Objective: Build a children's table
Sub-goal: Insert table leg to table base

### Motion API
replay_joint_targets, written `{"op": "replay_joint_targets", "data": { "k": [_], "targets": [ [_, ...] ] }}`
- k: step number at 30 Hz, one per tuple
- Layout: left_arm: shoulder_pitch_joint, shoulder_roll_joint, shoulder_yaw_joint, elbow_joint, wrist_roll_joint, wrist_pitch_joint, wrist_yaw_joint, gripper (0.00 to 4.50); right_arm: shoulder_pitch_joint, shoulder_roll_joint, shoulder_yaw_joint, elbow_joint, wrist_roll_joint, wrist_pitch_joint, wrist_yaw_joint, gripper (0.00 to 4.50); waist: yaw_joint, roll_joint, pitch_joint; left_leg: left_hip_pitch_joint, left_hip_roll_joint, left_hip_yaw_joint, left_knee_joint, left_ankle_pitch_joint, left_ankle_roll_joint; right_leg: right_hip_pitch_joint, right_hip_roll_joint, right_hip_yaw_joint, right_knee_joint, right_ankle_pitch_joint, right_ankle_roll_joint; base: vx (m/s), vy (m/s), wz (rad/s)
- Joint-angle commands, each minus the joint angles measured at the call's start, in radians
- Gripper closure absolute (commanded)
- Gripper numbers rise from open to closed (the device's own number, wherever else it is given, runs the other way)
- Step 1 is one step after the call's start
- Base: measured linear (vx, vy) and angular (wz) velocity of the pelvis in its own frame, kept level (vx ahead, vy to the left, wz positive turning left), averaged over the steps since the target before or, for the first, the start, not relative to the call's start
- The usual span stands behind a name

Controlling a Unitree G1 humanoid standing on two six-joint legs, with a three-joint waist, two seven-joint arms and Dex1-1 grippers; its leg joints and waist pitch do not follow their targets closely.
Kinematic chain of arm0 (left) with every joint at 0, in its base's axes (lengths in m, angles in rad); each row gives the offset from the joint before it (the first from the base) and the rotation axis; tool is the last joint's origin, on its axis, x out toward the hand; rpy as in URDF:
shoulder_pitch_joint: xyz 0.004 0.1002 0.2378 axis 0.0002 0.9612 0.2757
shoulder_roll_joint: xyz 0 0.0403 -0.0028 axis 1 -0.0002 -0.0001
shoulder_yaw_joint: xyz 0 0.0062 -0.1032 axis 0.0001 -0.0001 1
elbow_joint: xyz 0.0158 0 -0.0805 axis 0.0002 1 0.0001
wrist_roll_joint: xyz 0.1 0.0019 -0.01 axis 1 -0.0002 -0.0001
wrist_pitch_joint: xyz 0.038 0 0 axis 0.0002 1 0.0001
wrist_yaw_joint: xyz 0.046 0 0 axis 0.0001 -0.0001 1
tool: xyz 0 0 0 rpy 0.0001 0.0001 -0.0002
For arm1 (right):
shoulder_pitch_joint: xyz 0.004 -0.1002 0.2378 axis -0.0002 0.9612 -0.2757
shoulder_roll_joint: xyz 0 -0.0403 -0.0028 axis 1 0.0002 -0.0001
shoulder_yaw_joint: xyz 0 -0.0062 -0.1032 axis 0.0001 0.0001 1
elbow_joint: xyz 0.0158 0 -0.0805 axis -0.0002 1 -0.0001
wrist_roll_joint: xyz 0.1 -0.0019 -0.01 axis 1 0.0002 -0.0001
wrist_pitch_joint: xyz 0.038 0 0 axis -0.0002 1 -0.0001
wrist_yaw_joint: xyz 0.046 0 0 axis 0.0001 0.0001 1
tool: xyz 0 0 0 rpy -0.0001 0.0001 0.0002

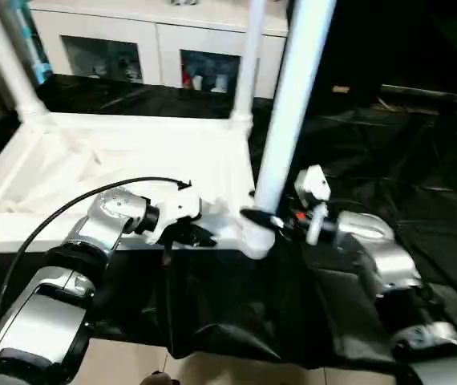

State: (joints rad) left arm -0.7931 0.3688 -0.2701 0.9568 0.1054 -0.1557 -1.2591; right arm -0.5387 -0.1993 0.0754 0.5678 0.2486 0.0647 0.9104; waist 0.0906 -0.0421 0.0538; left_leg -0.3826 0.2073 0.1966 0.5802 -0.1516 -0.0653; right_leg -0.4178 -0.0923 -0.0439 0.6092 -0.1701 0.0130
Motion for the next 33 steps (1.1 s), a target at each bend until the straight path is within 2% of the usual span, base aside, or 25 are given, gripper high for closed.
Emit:
{"op": "replay_joint_targets", "data": {
  "k": [1,3,6,9,11,13,14,16,18,22,24,26,29,33],
  "targets": [
    [-0.089,-0.028,0.044,-0.019,-0.014,0.035,0.084,4.5,0.009,0.019,-0.004,0.102,-0.052,0.045,-0.118,2.62,-0.004,0.009,-0.062,0.029,0.023,-0.018,-0.081,-0.417,-0.05,0.03,-0.049,0.03,-0.084,-0.38,-0.192,0.0,0.0,0.0],
    [-0.117,-0.044,0.05,0.0,-0.005,0.082,0.143,4.5,-0.008,0.042,-0.014,0.129,-0.062,0.052,-0.188,2.62,-0.006,0.008,-0.062,0.029,0.022,-0.017,-0.079,-0.41,-0.053,0.029,-0.05,0.03,-0.084,-0.375,-0.196,0.0,0.0,0.0],
    [-0.138,-0.058,0.049,0.014,0.013,0.124,0.199,4.5,-0.023,0.064,-0.017,0.155,-0.072,0.049,-0.247,2.62,-0.002,0.009,-0.065,0.026,0.022,-0.016,-0.078,-0.377,-0.041,0.035,-0.048,0.031,-0.081,-0.31,-0.204,0.0,0.0,0.0],
    [-0.199,-0.107,0.057,0.074,0.051,0.216,0.424,4.5,-0.065,0.125,-0.032,0.239,-0.112,0.033,-0.464,2.62,-0.007,0.01,-0.067,0.028,0.019,-0.013,-0.076,-0.345,-0.051,0.034,-0.044,0.031,-0.075,-0.265,-0.214,0.0,0.0,0.0],
    [-0.213,-0.122,0.058,0.088,0.055,0.236,0.47,4.5,-0.077,0.145,-0.045,0.264,-0.113,0.033,-0.513,2.62,-0.004,0.009,-0.066,0.024,0.017,-0.014,-0.076,-0.339,-0.048,0.039,-0.047,0.03,-0.077,-0.271,-0.211,0.0,0.0,0.0],
    [-0.226,-0.138,0.059,0.103,0.057,0.253,0.518,4.5,-0.088,0.163,-0.049,0.287,-0.13,0.013,-0.558,2.62,-0.003,0.009,-0.071,0.024,0.017,-0.012,-0.073,-0.31,-0.032,0.044,-0.043,0.03,-0.072,-0.203,-0.216,0.0,0.0,0.0],
    [-0.236,-0.153,0.06,0.116,0.059,0.257,0.561,4.5,-0.09,0.18,-0.046,0.292,-0.137,0.0,-0.574,2.62,-0.003,0.013,-0.072,0.024,0.017,-0.012,-0.073,-0.3,-0.031,0.044,-0.042,0.03,-0.069,-0.177,-0.223,0.0,0.0,0.0],
    [-0.242,-0.166,0.06,0.124,0.063,0.248,0.598,4.5,-0.087,0.197,-0.041,0.285,-0.138,-0.008,-0.576,2.62,-0.005,0.01,-0.07,0.022,0.015,-0.01,-0.073,-0.299,-0.024,0.046,-0.042,0.029,-0.071,-0.161,-0.225,0.0,0.0,0.0],
    [-0.24,-0.167,0.059,0.121,0.063,0.243,0.594,4.5,-0.083,0.199,-0.042,0.274,-0.13,-0.008,-0.56,2.62,-0.002,0.01,-0.069,0.022,0.014,-0.009,-0.072,-0.298,-0.011,0.048,-0.042,0.029,-0.075,-0.176,-0.223,0.0,0.0,0.0],
    [-0.217,-0.159,0.047,0.101,0.065,0.187,0.528,4.5,-0.073,0.179,-0.045,0.255,-0.116,0.009,-0.498,2.62,-0.002,0.011,-0.07,0.023,0.016,-0.011,-0.074,-0.304,-0.009,0.049,-0.041,0.028,-0.075,-0.18,-0.22,0.0,0.0,0.0],
    [-0.195,-0.152,0.044,0.075,0.049,0.159,0.459,4.5,-0.07,0.157,-0.046,0.249,-0.114,0.023,-0.472,2.62,-0.001,0.011,-0.072,0.022,0.016,-0.01,-0.072,-0.282,0.003,0.054,-0.04,0.027,-0.071,-0.128,-0.231,0.0,0.0,0.0],
    [-0.195,-0.152,0.044,0.075,0.049,0.159,0.459,4.5,-0.07,0.157,-0.046,0.249,-0.114,0.023,-0.472,2.62,-0.002,0.011,-0.074,0.022,0.017,-0.009,-0.07,-0.256,0.01,0.054,-0.04,0.028,-0.064,-0.078,-0.245,0.0,0.0,0.0],
    [-0.146,-0.119,0.015,0.012,0.02,0.091,0.3,4.5,-0.085,0.101,-0.04,0.242,-0.112,0.063,-0.38,2.62,0.0,0.01,-0.073,0.018,0.017,-0.009,-0.069,-0.245,0.028,0.062,-0.043,0.026,-0.063,-0.07,-0.264,0.0,0.0,0.0],
    [-0.121,-0.094,-0.002,-0.023,0.008,0.059,0.205,4.5,-0.101,0.061,-0.027,0.235,-0.115,0.101,-0.31,2.62,-0.005,0.011,-0.07,0.023,0.021,-0.009,-0.072,-0.273,0.017,0.056,-0.043,0.027,-0.066,-0.113,-0.26,0.0,0.0,0.0]
  ]
}}
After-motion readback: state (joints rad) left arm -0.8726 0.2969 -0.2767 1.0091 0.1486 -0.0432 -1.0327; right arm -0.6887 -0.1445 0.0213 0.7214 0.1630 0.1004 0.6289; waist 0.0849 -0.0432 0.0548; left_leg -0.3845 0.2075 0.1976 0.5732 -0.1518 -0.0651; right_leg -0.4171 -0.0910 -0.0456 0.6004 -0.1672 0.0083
